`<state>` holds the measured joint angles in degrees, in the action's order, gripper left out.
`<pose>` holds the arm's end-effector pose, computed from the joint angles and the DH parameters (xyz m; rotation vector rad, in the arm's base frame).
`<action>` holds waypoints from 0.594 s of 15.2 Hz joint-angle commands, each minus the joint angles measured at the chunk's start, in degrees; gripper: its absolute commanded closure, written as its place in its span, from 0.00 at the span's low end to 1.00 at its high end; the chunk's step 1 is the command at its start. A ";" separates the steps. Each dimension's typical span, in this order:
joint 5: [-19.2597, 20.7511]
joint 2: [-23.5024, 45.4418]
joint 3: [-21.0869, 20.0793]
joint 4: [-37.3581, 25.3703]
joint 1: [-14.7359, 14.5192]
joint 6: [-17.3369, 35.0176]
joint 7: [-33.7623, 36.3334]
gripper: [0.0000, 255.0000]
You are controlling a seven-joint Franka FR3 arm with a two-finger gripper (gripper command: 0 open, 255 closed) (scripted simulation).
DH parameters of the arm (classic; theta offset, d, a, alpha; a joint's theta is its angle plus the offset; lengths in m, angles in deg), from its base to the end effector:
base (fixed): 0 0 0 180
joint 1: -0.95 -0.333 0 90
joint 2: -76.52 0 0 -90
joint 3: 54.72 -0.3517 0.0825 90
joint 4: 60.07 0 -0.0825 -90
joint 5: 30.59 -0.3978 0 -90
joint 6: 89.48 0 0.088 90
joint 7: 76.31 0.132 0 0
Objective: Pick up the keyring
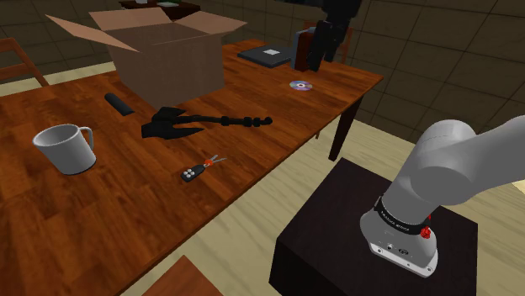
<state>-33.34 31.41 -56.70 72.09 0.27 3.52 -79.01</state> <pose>0.3027 0.0241 0.6202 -3.1116 -0.1317 -0.1615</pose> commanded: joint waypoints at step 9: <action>-6.24 4.27 -11.89 3.16 0.17 7.17 18.40 0.00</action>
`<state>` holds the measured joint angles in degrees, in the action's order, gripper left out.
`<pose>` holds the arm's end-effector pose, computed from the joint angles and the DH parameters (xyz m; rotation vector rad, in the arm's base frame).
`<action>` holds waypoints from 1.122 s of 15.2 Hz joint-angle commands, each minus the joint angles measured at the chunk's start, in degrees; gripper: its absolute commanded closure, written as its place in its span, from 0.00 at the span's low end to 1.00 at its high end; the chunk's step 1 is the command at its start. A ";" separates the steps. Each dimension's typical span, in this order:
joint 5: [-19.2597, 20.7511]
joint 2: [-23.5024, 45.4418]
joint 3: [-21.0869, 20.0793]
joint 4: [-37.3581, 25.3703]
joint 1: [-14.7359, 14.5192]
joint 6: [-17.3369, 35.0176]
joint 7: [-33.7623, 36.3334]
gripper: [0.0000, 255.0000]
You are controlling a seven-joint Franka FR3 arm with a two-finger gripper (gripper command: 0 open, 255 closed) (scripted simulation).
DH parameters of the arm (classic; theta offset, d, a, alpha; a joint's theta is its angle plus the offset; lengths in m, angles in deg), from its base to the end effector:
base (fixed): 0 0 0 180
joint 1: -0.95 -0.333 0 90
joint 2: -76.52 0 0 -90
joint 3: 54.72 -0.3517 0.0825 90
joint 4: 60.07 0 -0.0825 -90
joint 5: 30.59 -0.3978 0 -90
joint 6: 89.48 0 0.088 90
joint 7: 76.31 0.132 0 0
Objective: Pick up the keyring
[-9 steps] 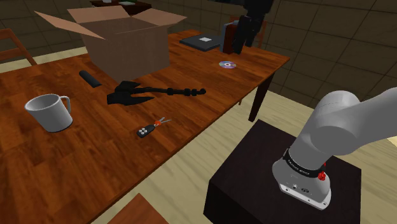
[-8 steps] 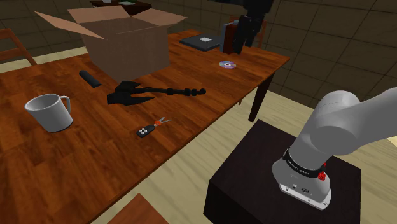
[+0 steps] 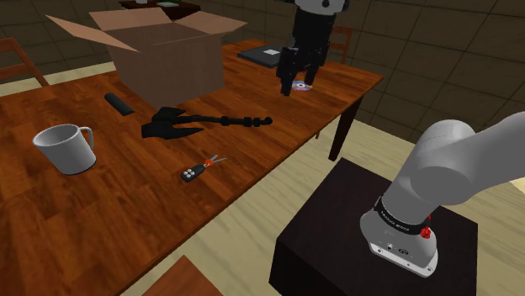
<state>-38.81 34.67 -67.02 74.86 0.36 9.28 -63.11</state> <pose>0.3183 0.1083 0.5808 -3.1191 0.1068 -0.1350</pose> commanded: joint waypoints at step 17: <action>3.04 32.29 -27.05 -13.18 6.19 17.36 45.30 0.00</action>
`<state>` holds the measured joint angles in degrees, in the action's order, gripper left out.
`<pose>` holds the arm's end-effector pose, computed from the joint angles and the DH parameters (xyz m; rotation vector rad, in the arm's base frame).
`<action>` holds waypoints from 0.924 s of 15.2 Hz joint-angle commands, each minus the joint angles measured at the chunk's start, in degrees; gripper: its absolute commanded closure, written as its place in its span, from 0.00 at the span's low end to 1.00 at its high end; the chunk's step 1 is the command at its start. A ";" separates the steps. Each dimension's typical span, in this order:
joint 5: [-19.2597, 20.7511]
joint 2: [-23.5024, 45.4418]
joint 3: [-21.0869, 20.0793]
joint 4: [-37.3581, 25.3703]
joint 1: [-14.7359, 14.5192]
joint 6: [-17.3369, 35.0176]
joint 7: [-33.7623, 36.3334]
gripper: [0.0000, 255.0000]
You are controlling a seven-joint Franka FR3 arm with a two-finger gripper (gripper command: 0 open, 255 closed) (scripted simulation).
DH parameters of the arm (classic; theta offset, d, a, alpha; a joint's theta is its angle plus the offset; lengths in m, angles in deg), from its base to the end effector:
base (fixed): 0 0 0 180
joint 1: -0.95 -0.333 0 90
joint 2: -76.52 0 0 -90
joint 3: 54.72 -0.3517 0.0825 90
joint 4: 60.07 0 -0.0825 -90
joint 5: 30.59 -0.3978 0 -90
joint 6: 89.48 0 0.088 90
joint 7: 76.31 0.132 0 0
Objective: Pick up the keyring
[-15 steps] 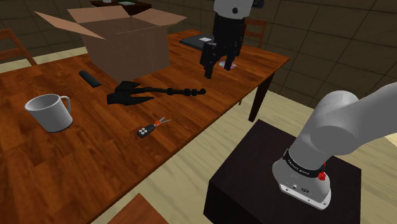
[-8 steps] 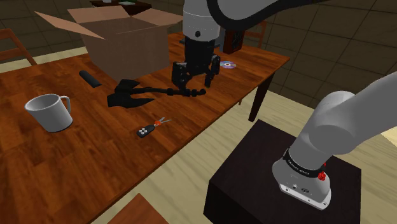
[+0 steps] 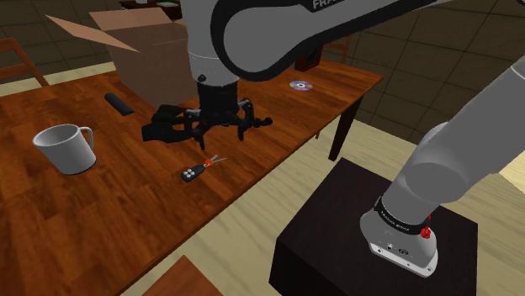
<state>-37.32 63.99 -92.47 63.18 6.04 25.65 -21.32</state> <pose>0.4176 0.2957 0.4810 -3.0574 0.6954 -0.0683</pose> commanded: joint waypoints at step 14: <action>17.31 24.31 -4.38 -9.84 -2.40 7.55 24.60 0.00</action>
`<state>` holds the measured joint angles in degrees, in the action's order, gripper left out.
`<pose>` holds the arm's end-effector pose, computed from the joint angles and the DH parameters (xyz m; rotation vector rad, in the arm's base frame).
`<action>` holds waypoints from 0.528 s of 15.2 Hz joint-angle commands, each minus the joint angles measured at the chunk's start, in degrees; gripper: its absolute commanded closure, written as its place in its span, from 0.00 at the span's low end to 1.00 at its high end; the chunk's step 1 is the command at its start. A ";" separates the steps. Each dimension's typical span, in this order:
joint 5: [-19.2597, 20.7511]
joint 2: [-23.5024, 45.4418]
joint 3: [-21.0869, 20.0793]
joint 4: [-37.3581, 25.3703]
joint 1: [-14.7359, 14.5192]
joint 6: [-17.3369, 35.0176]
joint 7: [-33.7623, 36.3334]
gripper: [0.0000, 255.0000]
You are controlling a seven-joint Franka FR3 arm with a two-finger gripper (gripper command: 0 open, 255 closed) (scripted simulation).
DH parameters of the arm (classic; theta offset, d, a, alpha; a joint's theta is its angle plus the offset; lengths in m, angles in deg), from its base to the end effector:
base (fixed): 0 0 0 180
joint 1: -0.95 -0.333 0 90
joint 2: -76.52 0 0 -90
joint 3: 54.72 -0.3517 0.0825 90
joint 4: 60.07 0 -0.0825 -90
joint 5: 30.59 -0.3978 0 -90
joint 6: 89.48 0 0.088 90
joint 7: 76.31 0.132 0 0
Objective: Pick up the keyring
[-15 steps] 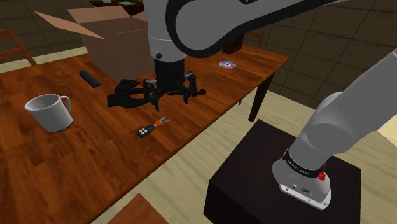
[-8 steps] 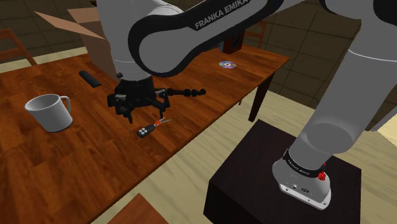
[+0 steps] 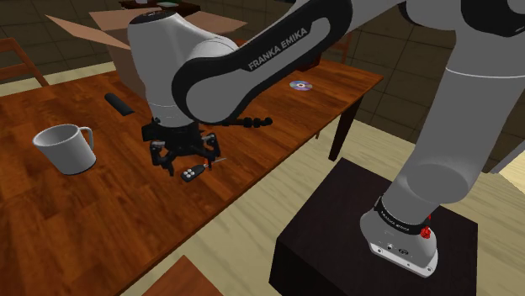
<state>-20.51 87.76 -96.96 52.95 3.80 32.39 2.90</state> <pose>0.4840 0.3635 0.3997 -2.9922 0.9473 -0.0365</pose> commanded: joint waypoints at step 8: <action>0.47 0.53 0.13 0.38 -0.15 0.78 0.34 1.00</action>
<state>-20.04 88.28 -96.83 53.32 3.65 33.16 3.23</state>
